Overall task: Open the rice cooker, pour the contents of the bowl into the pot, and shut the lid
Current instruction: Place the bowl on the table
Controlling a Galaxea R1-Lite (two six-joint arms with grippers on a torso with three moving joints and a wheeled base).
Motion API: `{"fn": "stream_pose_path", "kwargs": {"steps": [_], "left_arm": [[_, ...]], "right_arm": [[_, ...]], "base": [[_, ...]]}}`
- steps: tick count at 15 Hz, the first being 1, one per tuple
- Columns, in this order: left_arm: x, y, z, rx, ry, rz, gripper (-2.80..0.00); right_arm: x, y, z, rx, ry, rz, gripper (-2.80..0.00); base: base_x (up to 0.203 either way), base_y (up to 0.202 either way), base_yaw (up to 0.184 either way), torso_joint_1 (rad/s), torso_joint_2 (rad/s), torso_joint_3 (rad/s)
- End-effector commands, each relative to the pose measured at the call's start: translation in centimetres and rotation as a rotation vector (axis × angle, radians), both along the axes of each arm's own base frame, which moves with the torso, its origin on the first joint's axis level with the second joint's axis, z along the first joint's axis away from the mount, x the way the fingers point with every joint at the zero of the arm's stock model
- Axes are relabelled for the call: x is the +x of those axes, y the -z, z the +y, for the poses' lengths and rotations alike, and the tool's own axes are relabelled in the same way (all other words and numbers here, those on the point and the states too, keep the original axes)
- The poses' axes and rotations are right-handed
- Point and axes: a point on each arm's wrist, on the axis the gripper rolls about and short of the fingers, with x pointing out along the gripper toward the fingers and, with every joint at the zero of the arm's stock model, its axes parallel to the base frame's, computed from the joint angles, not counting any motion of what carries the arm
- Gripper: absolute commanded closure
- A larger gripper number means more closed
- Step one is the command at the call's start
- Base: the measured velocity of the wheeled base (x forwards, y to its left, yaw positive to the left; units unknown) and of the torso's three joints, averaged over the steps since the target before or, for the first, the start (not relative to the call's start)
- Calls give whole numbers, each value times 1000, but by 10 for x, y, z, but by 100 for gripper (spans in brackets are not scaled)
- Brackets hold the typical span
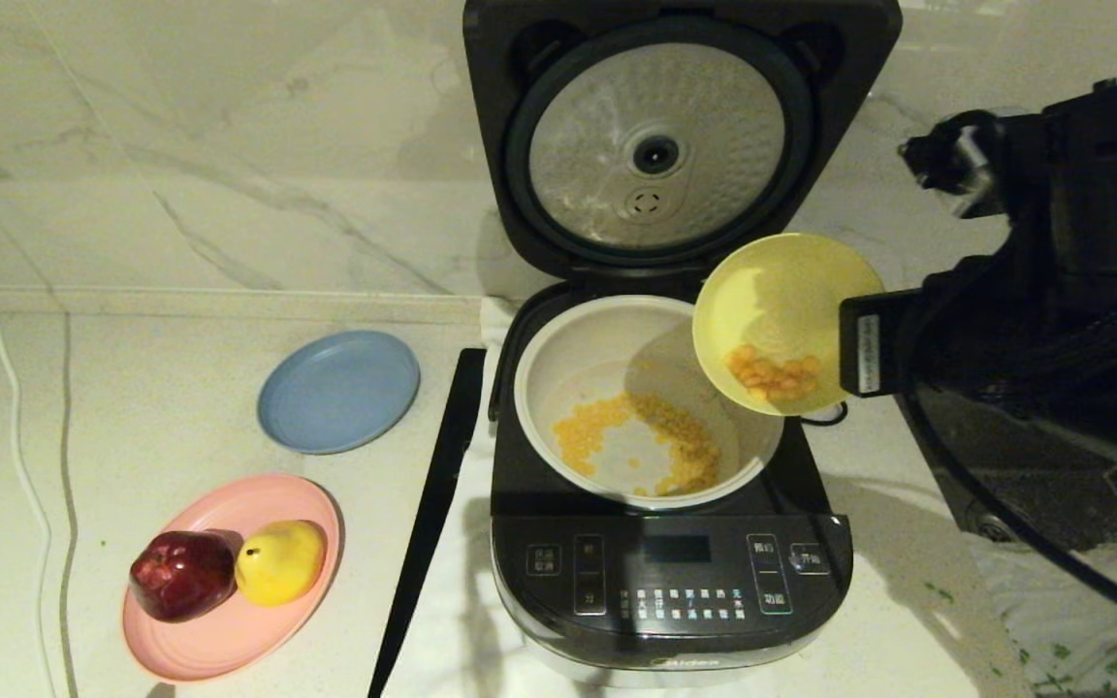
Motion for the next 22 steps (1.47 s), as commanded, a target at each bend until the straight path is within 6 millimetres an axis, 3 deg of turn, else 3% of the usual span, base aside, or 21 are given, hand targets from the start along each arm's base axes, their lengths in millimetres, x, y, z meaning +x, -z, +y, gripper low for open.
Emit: {"fn": "stream_pose_path", "kwargs": {"steps": [1,5,7,9,13,18,22], "left_arm": [[1,2,0,0,-2,8,0],[1,2,0,0,0,8,0],[1,2,0,0,-1,8,0],[1,2,0,0,-1,8,0],[1,2,0,0,-1,8,0],[1,2,0,0,0,8,0],[1,2,0,0,0,8,0]], "right_arm": [[-23,-9,-48,131,-3,275,0],[-31,-6,-109,307,96,424,0],[-35,14,-134,375,164,526,0],[-36,46,-153,422,253,652,0],[-28,105,-163,466,307,822,0],[2,176,-172,491,360,882,0],[20,207,-177,510,376,879,0]], "base": [[0,0,0,0,0,0],[0,0,0,0,0,0],[0,0,0,0,0,0],[0,0,0,0,0,0],[0,0,0,0,0,0],[0,0,0,0,0,0],[0,0,0,0,0,0]]}}
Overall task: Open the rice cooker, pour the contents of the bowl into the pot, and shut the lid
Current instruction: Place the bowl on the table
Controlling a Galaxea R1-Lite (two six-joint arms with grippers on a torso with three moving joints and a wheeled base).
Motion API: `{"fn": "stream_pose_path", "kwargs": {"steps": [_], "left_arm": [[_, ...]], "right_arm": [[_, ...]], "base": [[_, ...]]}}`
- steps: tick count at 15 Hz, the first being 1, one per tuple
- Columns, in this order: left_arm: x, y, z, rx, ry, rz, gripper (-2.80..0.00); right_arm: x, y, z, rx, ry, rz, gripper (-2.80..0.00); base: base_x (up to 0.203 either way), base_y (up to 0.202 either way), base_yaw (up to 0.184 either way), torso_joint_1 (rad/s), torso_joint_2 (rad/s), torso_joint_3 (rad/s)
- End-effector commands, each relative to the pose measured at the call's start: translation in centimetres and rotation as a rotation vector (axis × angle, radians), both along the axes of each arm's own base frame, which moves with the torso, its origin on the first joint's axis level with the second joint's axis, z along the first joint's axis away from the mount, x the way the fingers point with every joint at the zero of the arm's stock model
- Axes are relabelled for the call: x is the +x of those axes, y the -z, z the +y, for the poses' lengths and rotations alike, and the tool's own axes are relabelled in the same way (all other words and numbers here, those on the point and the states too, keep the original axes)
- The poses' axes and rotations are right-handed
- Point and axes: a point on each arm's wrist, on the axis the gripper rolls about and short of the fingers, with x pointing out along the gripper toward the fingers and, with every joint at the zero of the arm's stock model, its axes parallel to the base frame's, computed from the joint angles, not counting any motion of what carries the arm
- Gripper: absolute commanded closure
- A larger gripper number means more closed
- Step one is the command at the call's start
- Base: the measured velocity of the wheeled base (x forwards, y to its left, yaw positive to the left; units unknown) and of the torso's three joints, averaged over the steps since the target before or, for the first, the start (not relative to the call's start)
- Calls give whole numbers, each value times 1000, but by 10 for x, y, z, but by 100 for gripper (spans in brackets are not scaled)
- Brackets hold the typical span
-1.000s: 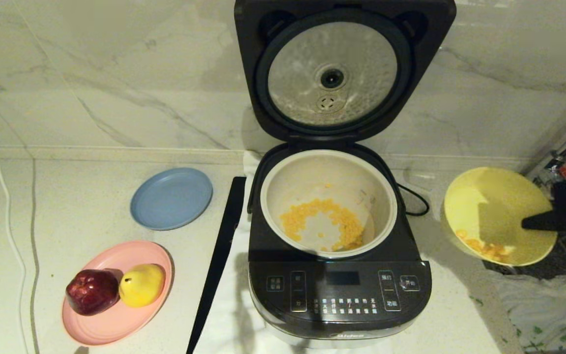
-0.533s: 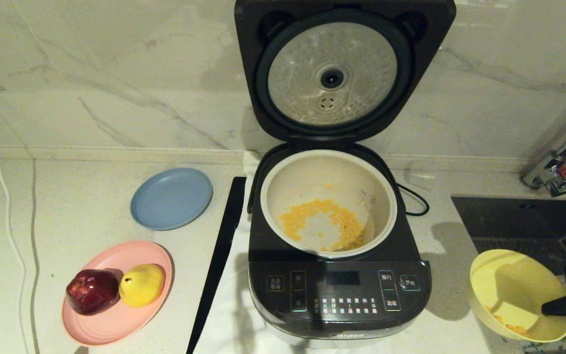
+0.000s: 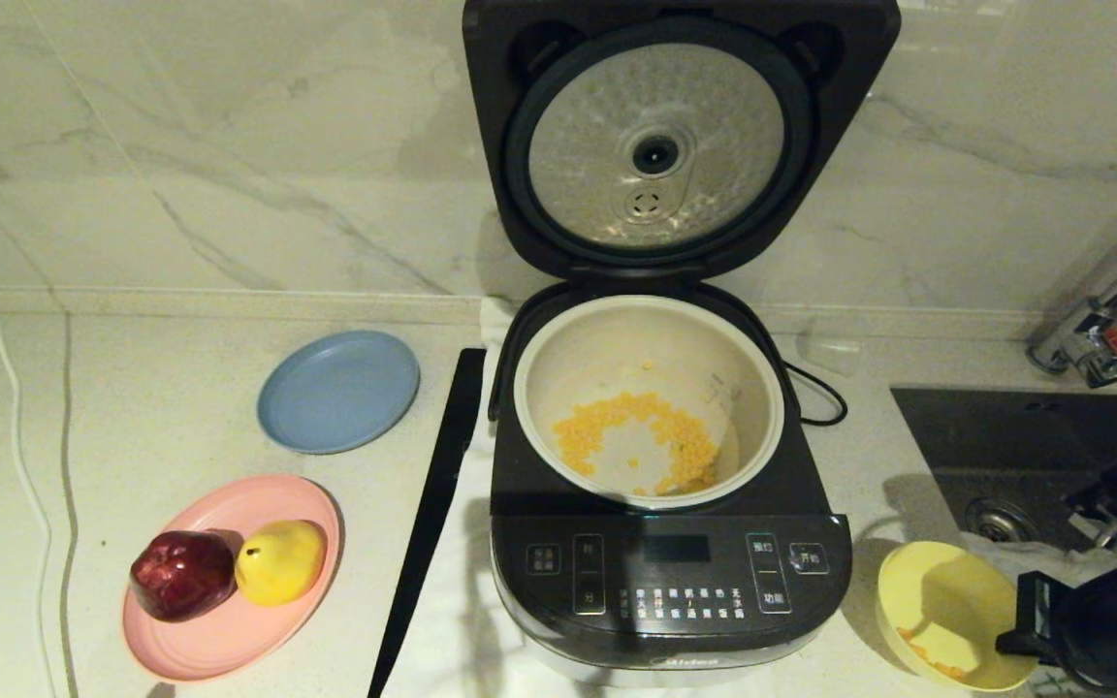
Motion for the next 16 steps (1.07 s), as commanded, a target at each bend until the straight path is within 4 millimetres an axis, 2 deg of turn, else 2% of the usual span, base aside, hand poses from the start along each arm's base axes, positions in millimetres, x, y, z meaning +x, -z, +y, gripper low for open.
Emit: {"fn": "stream_pose_path", "kwargs": {"steps": [1,3,6,12,13,16], "left_arm": [[1,2,0,0,0,8,0],[1,2,0,-1,0,8,0],[1,2,0,0,0,8,0],[1,2,0,0,0,8,0],[1,2,0,0,0,8,0],[1,2,0,-1,0,8,0]], "right_arm": [[10,23,-2,24,0,61,0],[16,25,-2,32,-5,66,0],[17,16,0,53,-21,17,0],[40,16,1,107,-24,7,0],[41,13,1,112,-18,-5,-280],[43,5,7,110,-40,-39,-280]], "base": [[0,0,0,0,0,0],[0,0,0,0,0,0],[0,0,0,0,0,0],[0,0,0,0,0,0],[0,0,0,0,0,0],[0,0,0,0,0,0]]}}
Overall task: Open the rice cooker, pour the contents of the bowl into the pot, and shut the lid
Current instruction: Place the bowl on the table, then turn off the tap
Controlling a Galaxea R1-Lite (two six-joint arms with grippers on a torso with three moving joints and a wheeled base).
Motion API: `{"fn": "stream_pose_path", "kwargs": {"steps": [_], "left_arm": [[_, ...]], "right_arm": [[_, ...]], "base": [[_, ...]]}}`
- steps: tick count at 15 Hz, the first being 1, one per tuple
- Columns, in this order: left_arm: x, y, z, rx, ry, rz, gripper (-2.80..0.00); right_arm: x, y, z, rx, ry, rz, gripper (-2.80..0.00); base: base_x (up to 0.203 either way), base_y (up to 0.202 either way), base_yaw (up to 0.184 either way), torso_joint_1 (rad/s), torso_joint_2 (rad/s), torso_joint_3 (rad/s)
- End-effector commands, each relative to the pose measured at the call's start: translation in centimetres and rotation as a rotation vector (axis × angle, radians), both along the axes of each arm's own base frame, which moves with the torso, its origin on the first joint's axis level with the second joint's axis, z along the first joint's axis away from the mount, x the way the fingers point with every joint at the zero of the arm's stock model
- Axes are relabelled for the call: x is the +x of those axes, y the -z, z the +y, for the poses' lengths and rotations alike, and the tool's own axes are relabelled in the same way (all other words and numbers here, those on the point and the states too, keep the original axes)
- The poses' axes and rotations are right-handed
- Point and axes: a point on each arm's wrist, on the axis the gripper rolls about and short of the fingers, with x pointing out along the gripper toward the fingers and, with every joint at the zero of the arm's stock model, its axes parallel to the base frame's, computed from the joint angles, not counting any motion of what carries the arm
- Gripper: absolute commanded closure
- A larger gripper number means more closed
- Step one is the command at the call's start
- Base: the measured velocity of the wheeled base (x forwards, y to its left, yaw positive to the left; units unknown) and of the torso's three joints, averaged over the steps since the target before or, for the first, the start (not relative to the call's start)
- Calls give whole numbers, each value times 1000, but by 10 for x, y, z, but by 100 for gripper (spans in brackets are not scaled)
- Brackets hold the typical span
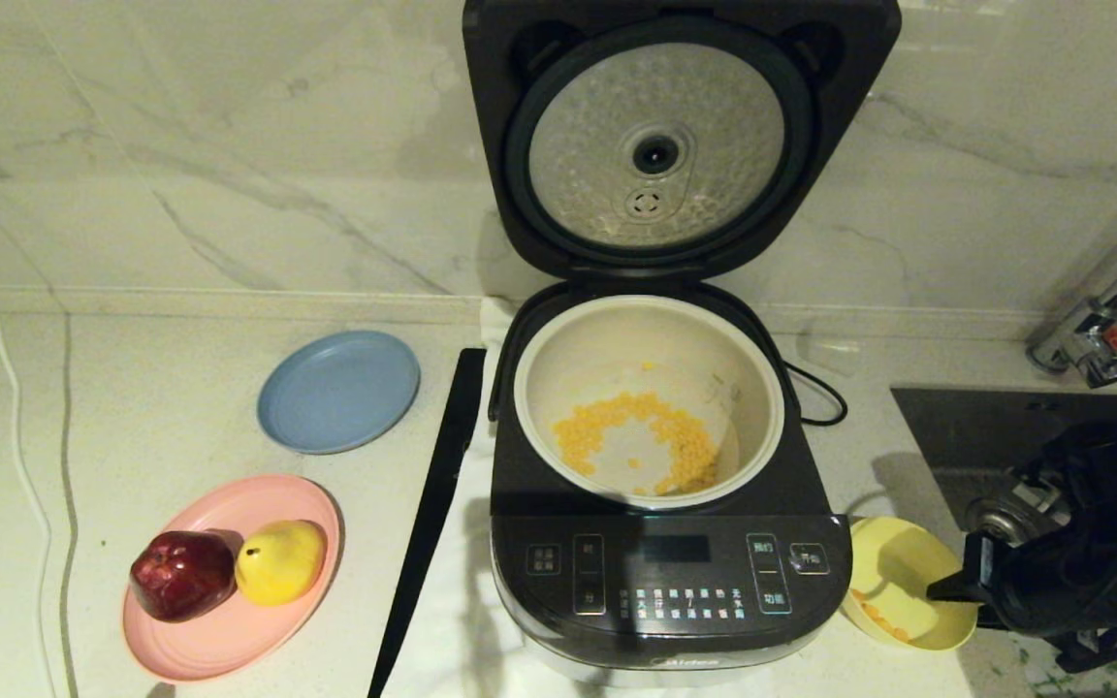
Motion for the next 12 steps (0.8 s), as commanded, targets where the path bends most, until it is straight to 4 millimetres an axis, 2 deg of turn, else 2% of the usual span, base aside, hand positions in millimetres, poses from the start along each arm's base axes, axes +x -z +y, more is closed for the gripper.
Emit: {"fn": "stream_pose_path", "kwargs": {"steps": [1,3,6,8,9,12], "left_arm": [[1,2,0,0,0,8,0],[1,2,0,0,0,8,0],[1,2,0,0,0,8,0],[1,2,0,0,-1,8,0],[1,2,0,0,0,8,0],[1,2,0,0,0,8,0]], "right_arm": [[0,-7,4,3,-12,-28,-280],[-7,-25,5,15,12,-93,-280],[-33,-72,4,28,52,-256,-280],[-47,-93,-4,15,111,-274,-280],[-49,-93,-8,-6,141,-266,0],[-44,-87,-22,-93,246,-237,0]], "base": [[0,0,0,0,0,0],[0,0,0,0,0,0],[0,0,0,0,0,0],[0,0,0,0,0,0],[0,0,0,0,0,0],[0,0,0,0,0,0]]}}
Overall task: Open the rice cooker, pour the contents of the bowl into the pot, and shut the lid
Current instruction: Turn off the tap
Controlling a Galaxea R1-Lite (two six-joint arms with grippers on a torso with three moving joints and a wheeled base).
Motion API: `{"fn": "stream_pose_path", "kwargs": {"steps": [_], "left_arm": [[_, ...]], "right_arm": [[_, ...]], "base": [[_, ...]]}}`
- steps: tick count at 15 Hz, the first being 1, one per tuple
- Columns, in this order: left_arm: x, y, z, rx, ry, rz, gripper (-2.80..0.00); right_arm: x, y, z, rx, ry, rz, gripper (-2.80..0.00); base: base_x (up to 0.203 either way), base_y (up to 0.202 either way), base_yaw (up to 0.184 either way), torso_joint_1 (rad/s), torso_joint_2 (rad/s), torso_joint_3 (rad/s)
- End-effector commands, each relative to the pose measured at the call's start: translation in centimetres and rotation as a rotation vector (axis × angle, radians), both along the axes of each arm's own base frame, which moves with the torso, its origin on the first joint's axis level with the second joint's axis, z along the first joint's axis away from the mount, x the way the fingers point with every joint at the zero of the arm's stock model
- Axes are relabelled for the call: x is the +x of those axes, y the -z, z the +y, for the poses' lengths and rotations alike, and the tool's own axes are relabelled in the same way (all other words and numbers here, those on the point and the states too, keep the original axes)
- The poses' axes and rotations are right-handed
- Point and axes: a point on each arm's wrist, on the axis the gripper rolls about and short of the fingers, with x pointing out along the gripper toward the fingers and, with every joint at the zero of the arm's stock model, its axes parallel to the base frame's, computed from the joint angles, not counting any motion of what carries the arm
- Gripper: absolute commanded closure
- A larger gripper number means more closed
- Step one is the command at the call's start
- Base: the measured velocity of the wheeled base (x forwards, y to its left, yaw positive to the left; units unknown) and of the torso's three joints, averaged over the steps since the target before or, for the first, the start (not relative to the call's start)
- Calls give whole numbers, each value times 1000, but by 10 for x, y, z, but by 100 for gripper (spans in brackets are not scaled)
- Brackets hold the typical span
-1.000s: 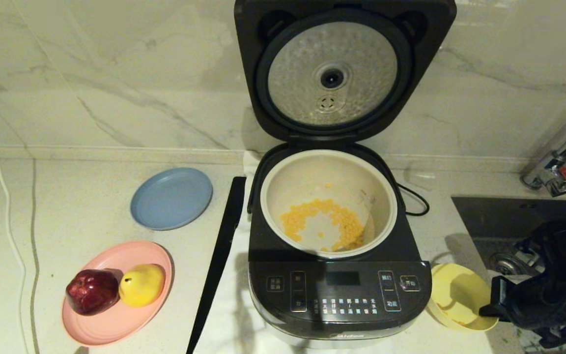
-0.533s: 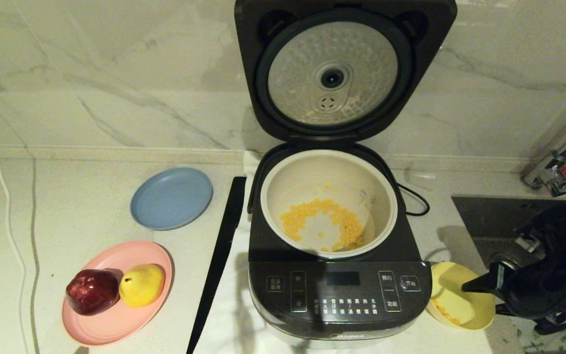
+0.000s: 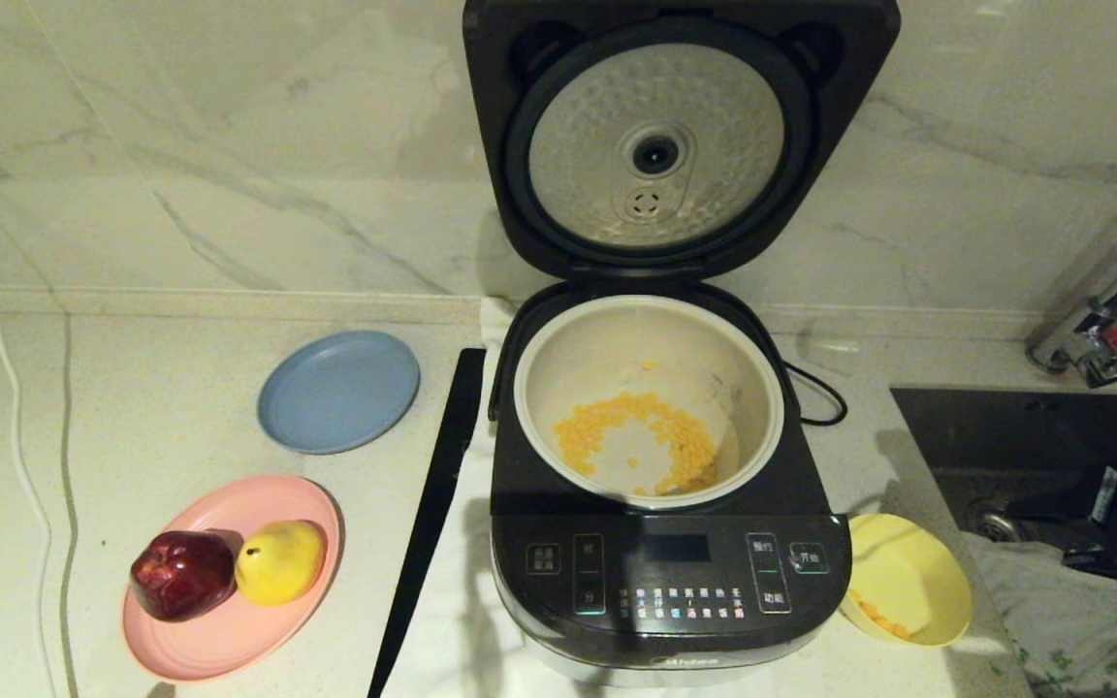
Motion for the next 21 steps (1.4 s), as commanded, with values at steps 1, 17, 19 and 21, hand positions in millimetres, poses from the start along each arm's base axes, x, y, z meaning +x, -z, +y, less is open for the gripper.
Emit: {"fn": "stream_pose_path", "kwargs": {"steps": [1,17,19,21], "left_arm": [[1,2,0,0,-1,8,0],[1,2,0,0,0,8,0],[1,2,0,-1,0,8,0],[1,2,0,0,0,8,0]], "right_arm": [[1,0,-11,-79,97,4,0],[79,33,-64,-648,542,-168,0],[86,36,-67,-688,549,-193,0],[94,40,-74,-725,569,-215,0]], "base": [[0,0,0,0,0,0],[0,0,0,0,0,0],[0,0,0,0,0,0],[0,0,0,0,0,0]]}}
